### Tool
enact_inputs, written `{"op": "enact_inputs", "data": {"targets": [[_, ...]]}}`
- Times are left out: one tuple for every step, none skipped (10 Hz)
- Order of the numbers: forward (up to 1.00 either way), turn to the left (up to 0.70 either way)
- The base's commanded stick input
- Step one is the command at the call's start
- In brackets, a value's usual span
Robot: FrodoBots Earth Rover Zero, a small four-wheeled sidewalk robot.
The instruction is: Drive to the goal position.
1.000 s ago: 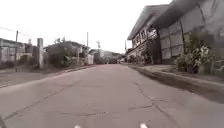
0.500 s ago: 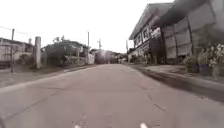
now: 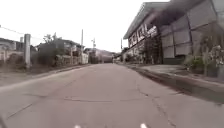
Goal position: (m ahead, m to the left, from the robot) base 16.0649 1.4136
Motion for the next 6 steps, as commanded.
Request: {"op": "enact_inputs", "data": {"targets": [[1.0,-0.03],[1.0,-0.27],[1.0,-0.27],[1.0,-0.27],[1.0,-0.12],[1.0,0.0]]}}
